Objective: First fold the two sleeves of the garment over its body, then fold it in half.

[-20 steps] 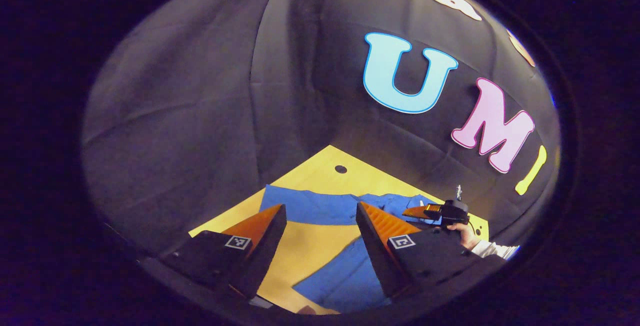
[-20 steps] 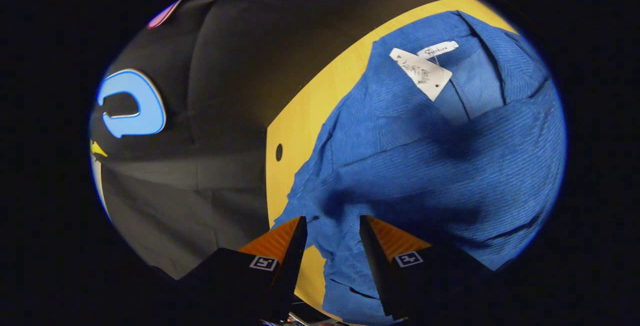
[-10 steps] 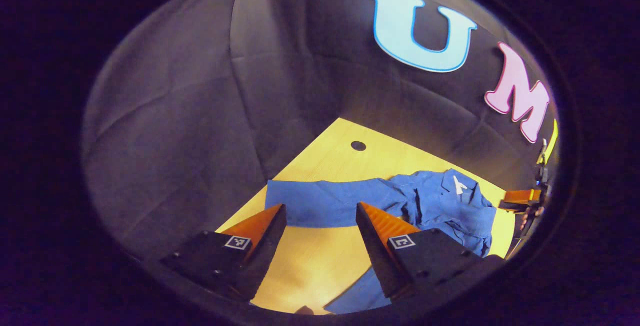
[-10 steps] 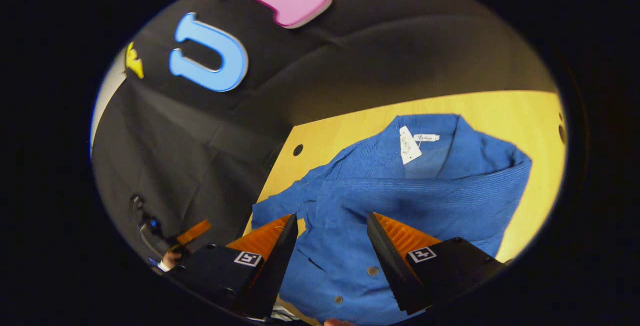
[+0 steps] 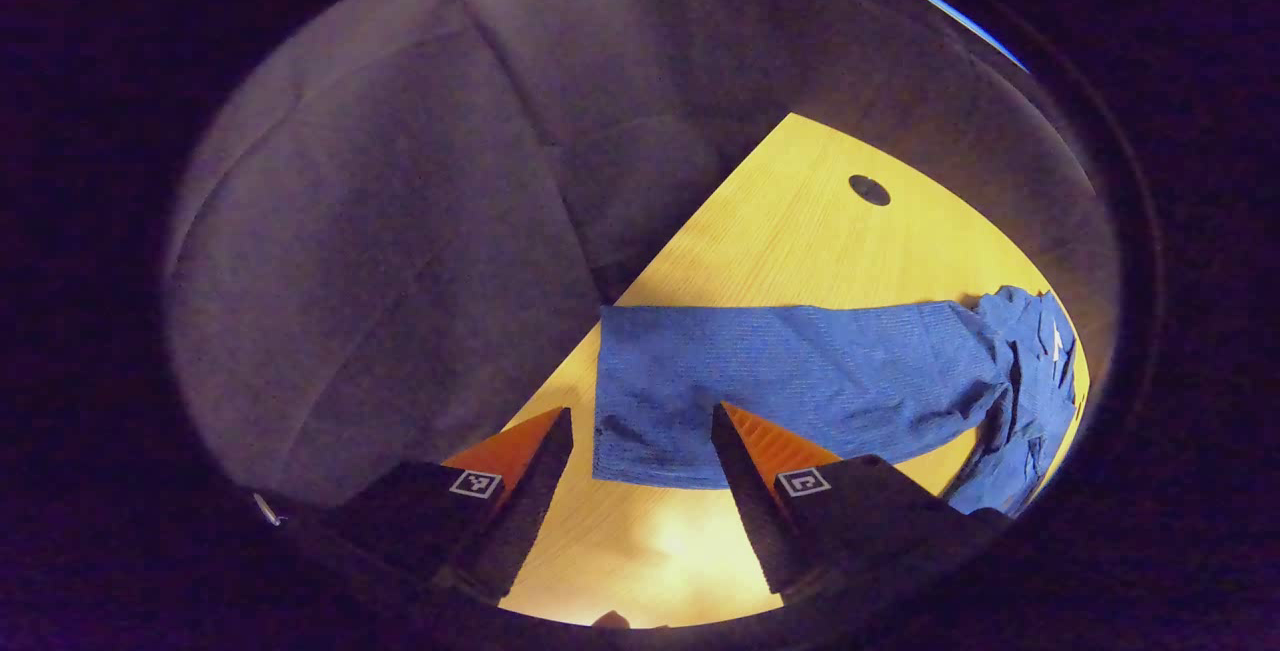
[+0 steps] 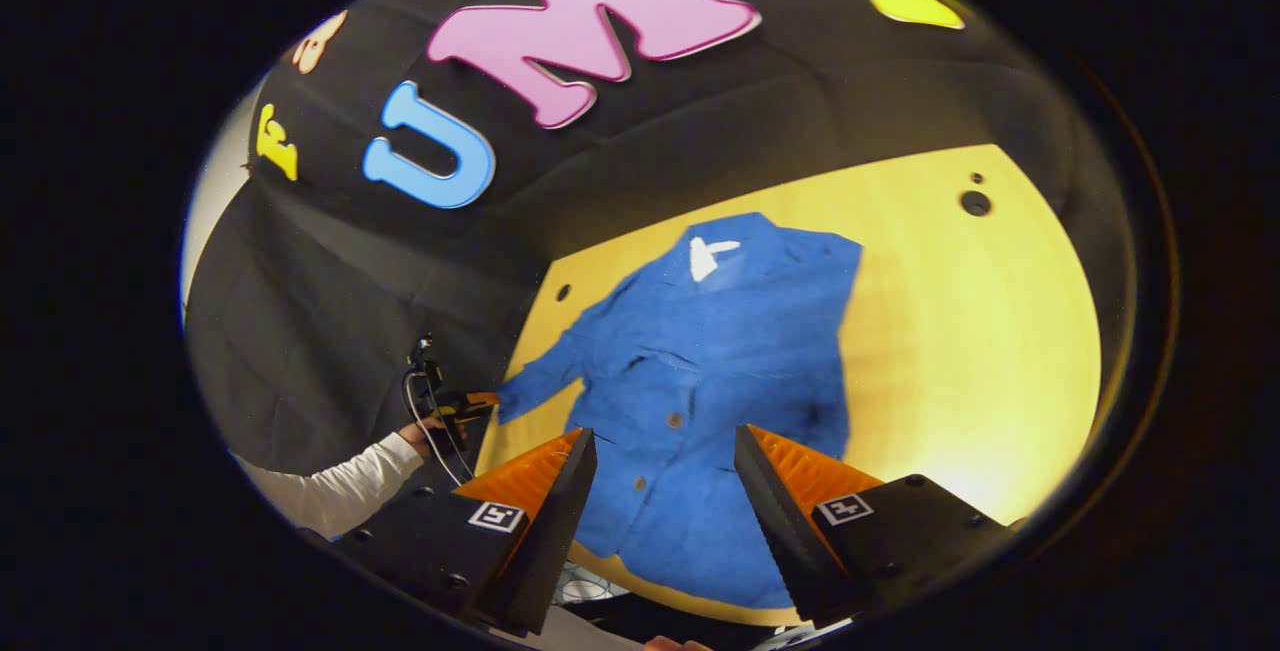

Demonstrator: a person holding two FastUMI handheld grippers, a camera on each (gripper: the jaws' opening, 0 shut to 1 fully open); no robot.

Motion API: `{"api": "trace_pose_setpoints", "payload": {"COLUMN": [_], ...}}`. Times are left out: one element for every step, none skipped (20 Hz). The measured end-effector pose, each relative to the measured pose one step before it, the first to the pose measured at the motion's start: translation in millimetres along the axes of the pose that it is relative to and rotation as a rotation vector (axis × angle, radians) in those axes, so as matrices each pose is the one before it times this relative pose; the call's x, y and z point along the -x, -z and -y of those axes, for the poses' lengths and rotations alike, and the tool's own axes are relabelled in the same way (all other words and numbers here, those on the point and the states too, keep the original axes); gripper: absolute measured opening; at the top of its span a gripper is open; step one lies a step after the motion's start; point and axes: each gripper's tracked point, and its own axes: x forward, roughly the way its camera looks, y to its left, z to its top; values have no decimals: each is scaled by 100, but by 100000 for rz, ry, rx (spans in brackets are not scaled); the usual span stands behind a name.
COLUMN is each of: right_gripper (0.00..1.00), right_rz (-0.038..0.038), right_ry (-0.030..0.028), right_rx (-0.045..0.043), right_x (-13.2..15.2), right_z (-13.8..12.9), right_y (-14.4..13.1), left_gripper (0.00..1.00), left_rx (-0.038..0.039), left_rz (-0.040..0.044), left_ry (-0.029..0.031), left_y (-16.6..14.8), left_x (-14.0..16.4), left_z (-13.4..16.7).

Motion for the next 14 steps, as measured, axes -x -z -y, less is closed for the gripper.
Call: {"api": "trace_pose_setpoints", "payload": {"right_gripper": [90, 90, 90, 90, 90, 90, 90, 90, 90, 90, 90, 90, 90, 90], "right_rz": [551, 1118, 874, 725, 421, 175, 60, -242, -491, -730, -821, -619, -479, -642], "right_ry": [1563, 655, 416, 362, 173, -289, -918, -1246, -1078, -632, -797, -206, 783, 800], "right_rx": [-2645, -2462, -2253, -1592, -1116, -1244, -1000, -579, -294, 5, 176, 135, 354, 257], "right_x": [877, 646, 324, 138, 41, 56, 113, 85, -86, -94, -49, -127, -267, -278], "right_z": [516, 298, 81, 58, -38, -83, -315, -391, -643, -402, -311, -73, 104, 113], "right_y": [33, -164, -228, -327, 54, -95, -29, 49, 186, 302, 318, 180, 115, 88], "left_gripper": [83, 83, 83, 83, 84, 84, 84, 83, 84, 75, 67, 42, 28, 8], "left_rx": [1884, 724, 1202, -1489, -645, -1936, -1377, -2345, -2229, -2555, -1161, 40, -137, -347], "left_rz": [-2321, -3620, -5299, 7276, -6302, 1374, -2271, -583, -1390, -630, 759, -126, 123, -762], "left_ry": [1146, 1307, 645, 1029, -467, 392, 664, 787, 676, 892, 793, 372, -726, -1826], "left_y": [227, 630, 697, -1537, 888, -186, 378, -79, 159, -4, -256, 181, -389, -152], "left_x": [-726, -652, 166, -77, -368, 400, -223, -28, -180, -280, 174, -165, 45, -5], "left_z": [325, -92, -292, 89, 90, 61, 277, 82, 210, 460, 394, 674, 294, 22]}}
